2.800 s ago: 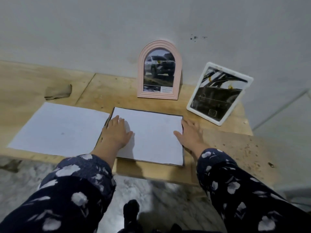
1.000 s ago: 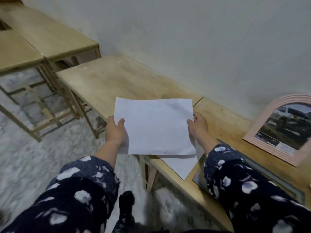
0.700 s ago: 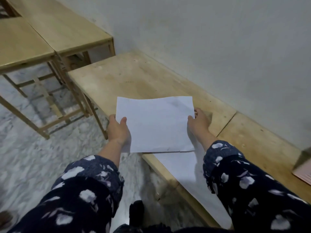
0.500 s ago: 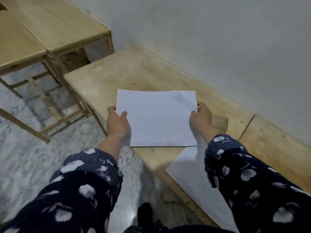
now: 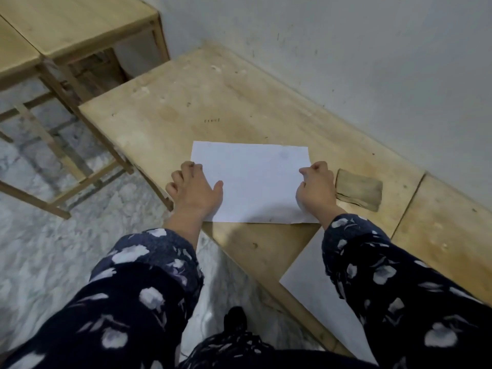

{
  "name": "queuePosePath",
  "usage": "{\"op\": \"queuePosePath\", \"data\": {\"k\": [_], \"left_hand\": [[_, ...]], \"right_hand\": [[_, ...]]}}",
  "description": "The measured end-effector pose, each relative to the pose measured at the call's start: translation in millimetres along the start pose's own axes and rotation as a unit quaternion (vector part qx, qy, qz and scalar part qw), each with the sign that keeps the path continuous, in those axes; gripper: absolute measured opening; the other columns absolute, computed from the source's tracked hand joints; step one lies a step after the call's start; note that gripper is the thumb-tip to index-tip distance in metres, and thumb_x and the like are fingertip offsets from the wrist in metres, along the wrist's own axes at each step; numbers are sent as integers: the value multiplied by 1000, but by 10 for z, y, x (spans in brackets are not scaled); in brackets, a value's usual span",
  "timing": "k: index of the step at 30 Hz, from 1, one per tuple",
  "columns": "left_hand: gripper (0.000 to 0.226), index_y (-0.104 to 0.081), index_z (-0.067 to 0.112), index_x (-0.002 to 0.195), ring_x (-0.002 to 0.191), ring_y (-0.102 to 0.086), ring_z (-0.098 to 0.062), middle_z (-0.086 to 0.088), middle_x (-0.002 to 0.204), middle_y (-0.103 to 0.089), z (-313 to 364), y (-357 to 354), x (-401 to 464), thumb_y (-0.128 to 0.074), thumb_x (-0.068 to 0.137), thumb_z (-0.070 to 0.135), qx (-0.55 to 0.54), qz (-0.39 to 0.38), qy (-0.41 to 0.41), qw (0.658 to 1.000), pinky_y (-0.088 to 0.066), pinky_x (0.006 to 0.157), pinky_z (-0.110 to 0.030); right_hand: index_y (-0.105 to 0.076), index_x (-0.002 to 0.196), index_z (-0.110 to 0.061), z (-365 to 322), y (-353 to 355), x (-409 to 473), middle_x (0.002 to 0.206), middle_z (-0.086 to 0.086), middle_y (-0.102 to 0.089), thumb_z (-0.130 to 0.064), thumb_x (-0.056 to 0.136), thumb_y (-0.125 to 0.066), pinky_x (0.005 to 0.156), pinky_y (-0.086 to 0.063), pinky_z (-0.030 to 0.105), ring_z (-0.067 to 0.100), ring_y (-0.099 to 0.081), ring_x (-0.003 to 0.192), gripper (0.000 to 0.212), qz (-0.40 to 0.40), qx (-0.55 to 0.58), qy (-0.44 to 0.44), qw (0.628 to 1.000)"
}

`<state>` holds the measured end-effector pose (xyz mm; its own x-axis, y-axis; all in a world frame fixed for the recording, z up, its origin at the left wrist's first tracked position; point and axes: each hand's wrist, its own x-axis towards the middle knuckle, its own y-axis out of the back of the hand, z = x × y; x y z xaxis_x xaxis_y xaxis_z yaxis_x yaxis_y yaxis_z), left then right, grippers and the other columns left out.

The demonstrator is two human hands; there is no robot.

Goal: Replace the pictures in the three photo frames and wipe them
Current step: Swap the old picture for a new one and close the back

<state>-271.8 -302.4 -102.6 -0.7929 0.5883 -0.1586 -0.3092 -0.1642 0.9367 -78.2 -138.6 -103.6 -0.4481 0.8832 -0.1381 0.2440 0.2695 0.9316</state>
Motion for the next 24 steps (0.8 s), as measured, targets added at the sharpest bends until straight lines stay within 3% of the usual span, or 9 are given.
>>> {"op": "queuePosePath", "data": {"k": [7,10,17,24], "left_hand": [[51,-30,20,143,133,-17,-31,-2,156,-3,313,-12,-162,-40,98,40,50,12,-76,996,-19,104,-44],[48,-33,20,141,137,-15,-30,-2,155,-5,645,-77,-341,-39,98,39,58,-15,-140,988,-19,106,-44],[45,-38,23,139,140,-12,-25,0,155,-8,1427,-337,-856,-40,97,38,64,-93,-270,956,-14,109,-45],[59,-38,14,138,132,-25,-27,-2,147,-24,1868,-617,-1197,-41,92,51,114,-139,-307,934,-20,105,-44]], "right_hand": [[-56,128,-12,192,224,-274,128,6,-41,-3,89,-43,97,-33,28,25,-34,122,42,32,98,9,995],[-59,125,-11,494,372,-495,127,9,-47,-3,90,-46,102,-35,34,28,-39,124,39,67,99,-14,993],[-58,126,-22,1387,716,-1118,126,8,-49,-9,92,-45,101,-37,44,31,-38,120,38,49,37,-122,991],[-46,137,-25,2048,933,-1831,137,7,-42,-38,90,-56,105,-33,42,31,-34,129,49,-13,-11,-215,976]]}}
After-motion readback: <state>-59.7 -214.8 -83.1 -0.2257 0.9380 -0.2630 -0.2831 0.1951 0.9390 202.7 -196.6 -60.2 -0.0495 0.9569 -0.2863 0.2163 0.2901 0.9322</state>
